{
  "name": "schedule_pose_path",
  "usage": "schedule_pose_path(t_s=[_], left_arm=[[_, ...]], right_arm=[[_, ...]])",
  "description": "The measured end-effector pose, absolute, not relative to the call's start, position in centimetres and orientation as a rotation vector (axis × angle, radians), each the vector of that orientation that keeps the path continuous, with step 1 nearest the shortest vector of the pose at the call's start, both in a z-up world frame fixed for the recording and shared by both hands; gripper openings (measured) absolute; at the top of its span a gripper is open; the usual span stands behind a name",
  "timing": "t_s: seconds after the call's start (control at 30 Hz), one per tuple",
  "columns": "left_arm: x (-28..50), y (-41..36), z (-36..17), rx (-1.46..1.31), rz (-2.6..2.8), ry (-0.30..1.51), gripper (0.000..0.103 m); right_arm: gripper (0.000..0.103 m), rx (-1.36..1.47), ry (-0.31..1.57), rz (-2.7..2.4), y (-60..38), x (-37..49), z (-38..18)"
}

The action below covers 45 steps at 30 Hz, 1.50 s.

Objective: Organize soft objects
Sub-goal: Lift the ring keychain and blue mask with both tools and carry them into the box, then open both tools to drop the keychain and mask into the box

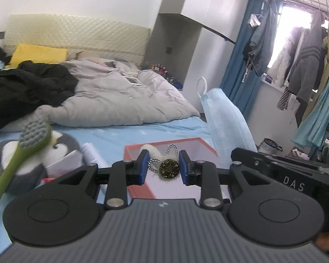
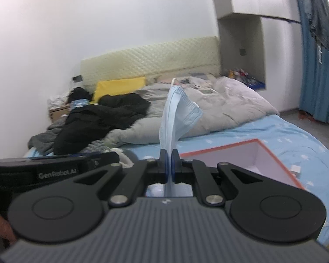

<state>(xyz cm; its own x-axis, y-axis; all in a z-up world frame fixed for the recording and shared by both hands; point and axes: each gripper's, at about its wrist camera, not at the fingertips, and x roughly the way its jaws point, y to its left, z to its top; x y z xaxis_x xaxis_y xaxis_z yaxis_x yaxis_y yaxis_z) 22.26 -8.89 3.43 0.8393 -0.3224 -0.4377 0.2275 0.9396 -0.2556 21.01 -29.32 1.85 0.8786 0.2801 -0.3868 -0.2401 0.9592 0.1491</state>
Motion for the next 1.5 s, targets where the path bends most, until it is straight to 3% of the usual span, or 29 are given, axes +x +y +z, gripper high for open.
schedule_pose_path(t_s=[0.33,0.63,0.97,1.03,1.1,1.13,1.5], left_arm=[[31.2,-13.2,2.4,-0.131,-0.369,0.641,0.034],[35.8,-17.4,-4.4,-0.112,-0.436,0.872,0.034],[38.1,-19.8,-8.5,-0.041,-0.445,0.97,0.035],[38.3,-19.9,-8.7,-0.03,-0.431,0.978,0.038],[38.6,-20.0,-9.2,-0.025,-0.419,0.988,0.057],[38.5,-20.0,-9.3,-0.027,-0.418,0.98,0.059],[35.5,-18.5,-7.6,-0.001,-0.408,0.858,0.06]], right_arm=[[0.006,0.124,0.57,0.148,-34.5,26.8,0.0],[0.007,0.138,0.807,0.069,-38.3,30.9,-7.7],[0.009,0.181,0.93,0.037,-39.6,31.7,-13.0],[0.01,0.197,0.944,0.035,-39.9,31.6,-13.4],[0.019,0.21,0.955,0.027,-40.2,31.6,-13.8],[0.024,0.215,0.952,0.024,-40.3,31.5,-13.9],[0.026,0.228,0.845,0.034,-41.2,29.5,-11.8]])
